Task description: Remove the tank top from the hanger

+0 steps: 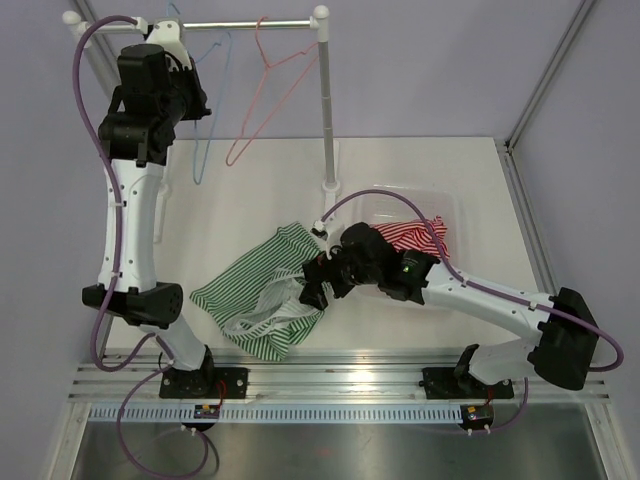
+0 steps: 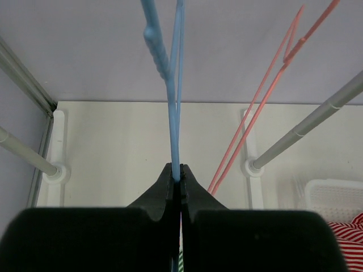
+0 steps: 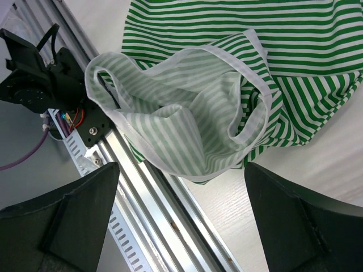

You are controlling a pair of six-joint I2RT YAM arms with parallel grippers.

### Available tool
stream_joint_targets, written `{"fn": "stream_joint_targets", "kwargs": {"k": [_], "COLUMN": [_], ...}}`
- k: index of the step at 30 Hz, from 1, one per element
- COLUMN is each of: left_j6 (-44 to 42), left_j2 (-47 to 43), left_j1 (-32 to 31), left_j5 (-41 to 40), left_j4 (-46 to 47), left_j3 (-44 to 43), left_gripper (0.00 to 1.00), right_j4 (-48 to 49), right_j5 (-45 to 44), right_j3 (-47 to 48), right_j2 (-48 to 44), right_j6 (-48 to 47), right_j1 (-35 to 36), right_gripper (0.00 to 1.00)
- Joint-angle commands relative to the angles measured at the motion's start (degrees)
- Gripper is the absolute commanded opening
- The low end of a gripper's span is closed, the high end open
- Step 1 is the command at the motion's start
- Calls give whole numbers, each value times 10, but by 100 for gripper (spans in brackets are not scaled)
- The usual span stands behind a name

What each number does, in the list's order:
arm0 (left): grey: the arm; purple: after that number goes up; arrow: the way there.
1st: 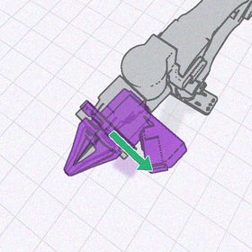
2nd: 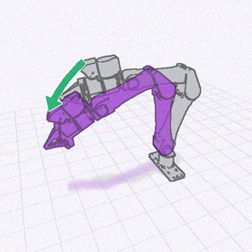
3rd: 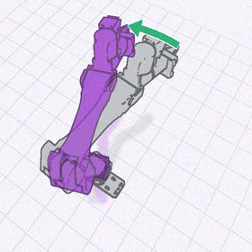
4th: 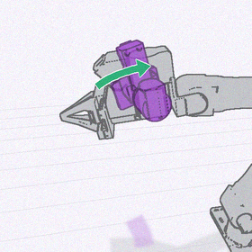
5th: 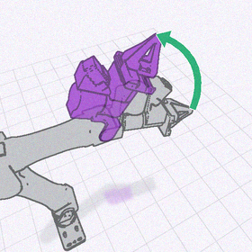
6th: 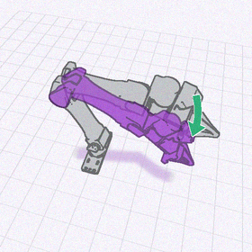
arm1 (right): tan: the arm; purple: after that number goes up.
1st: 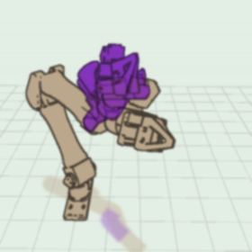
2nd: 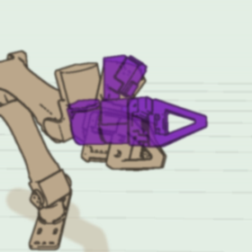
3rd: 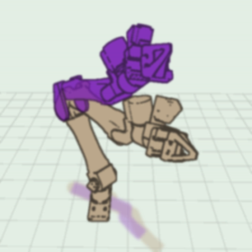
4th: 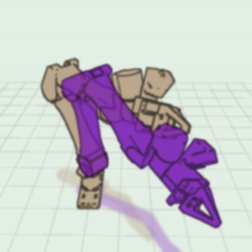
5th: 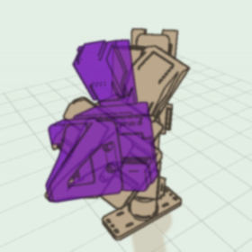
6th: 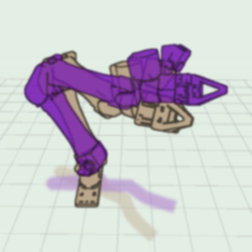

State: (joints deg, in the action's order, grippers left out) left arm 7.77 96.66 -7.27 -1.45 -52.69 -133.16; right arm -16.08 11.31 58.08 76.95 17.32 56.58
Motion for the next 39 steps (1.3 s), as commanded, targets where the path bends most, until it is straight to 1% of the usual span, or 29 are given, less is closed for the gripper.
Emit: {"fn": "stream_joint_targets", "kwargs": {"k": [1,3,7,10,15,17,20,22,24,27,31,32,36,38,39], "left_j6": [-27,-32,-33,-30,-36,-37,-37,-38,-38,-36,-29,-25,-9,7,16], "left_j2": [26,53,78,97,105,111,112,110,107,107,93,85,29,-18,-34], "left_j1": [5,9,15,18,24,33,44,48,52,58,58,58,58,58,58], "left_j5": [27,27,49,56,62,71,80,89,91,98,81,73,34,17,-18], "left_j4": [60,66,98,88,74,59,50,42,42,39,25,23,8,0,-12], "left_j3": [-31,-61,-64,-67,-40,-45,-47,-50,-51,-51,-54,-47,-11,12,40], "left_gripper": [1,0,1,1,5,6,10,16,20,28,72,99,99,99,99], "right_j4": [25,39,76,88,92,81,69,68,66,61,41,37,13,2,-2], "right_j5": [31,45,77,82,73,69,72,70,65,60,43,36,-7,-32,-44], "right_j3": [-4,-16,-53,-63,-48,-38,-18,-8,4,19,47,61,98,113,126], "right_j2": [-26,-32,-39,-23,15,36,65,81,96,114,134,137,163,175,192], "right_j6": [3,16,35,38,45,42,37,38,37,35,30,29,3,-14,-35], "right_j1": [2,3,2,2,2,3,3,4,4,4,6,6,20,35,44], "right_gripper": [100,99,99,99,100,100,99,100,100,100,100,100,99,99,100]}}
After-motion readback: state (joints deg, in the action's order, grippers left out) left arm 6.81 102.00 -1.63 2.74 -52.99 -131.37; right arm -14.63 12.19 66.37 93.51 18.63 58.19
